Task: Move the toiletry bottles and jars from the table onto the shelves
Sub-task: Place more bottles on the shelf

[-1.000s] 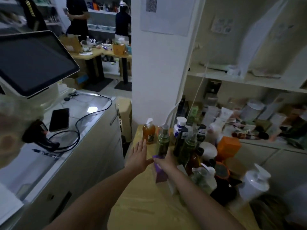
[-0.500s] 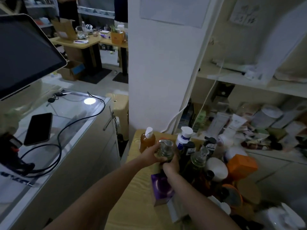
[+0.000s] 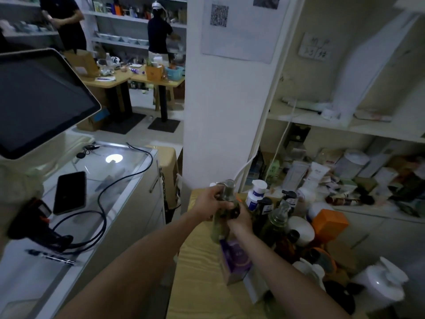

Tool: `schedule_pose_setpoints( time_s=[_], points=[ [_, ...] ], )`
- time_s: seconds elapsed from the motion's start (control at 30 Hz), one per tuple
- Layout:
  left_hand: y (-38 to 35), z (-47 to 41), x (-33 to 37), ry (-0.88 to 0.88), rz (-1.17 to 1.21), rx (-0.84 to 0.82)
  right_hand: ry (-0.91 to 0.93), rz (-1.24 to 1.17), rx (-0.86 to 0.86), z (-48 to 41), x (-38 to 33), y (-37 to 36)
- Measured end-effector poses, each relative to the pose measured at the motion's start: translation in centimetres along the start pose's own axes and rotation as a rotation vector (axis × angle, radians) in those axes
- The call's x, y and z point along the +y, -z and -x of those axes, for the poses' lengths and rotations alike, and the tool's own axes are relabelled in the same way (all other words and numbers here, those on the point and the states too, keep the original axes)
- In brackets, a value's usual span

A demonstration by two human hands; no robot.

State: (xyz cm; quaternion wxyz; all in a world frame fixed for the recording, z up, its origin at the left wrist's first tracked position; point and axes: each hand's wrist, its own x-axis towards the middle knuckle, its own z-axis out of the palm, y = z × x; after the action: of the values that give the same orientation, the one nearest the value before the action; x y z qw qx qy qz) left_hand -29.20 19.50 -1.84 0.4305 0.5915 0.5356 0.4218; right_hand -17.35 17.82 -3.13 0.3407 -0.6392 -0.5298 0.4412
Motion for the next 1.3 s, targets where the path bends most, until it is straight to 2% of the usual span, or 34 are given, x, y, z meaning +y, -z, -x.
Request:
schedule_pose_setpoints(
  time_s=[0.13, 0.27, 0.37, 0.53, 0.73, 0.97, 1.13, 1.3],
  points=[
    [3.6, 1.1, 3.3, -0.055, 0.052, -0.034, -0.050, -0.169, -0.091, 2.8, -0.1, 0.1],
    [5.8, 3.2, 6.6, -0.055, 0.134, -0.128, -0.080, -0.188, -0.173, 6.9, 1.1, 0.3],
    [6.0, 4.9, 8.5, -0.079, 0.119, -0.196, -0.162, -0.129, -0.140, 9.4, 2.1, 0.2],
    [3.7, 7.5, 9.5, -0.083, 0.109, -0.316, -0.172, -0.083, -0.081, 13.3, 4.0, 1.4],
    [-1.1, 10.3, 11.5, -0.046, 0.132, -0.407, -0.150, -0.118, 0.055, 18.4, 6.2, 5.1],
    [-8.3, 13.5, 15.8, -0.150, 0.093, -0.616, -0.193, -0.161, 0.248, 24.1, 8.8, 10.2],
    [-16.2, 18.2, 19.8, -0.173, 0.090, -0.754, -0.235, -0.287, 0.388, 30.3, 11.5, 16.1],
    [-26.3, 25.8, 23.5, -0.259, 0.079, -0.887, -0.236, -0.312, 0.538, 39.3, 16.2, 23.7]
  ],
)
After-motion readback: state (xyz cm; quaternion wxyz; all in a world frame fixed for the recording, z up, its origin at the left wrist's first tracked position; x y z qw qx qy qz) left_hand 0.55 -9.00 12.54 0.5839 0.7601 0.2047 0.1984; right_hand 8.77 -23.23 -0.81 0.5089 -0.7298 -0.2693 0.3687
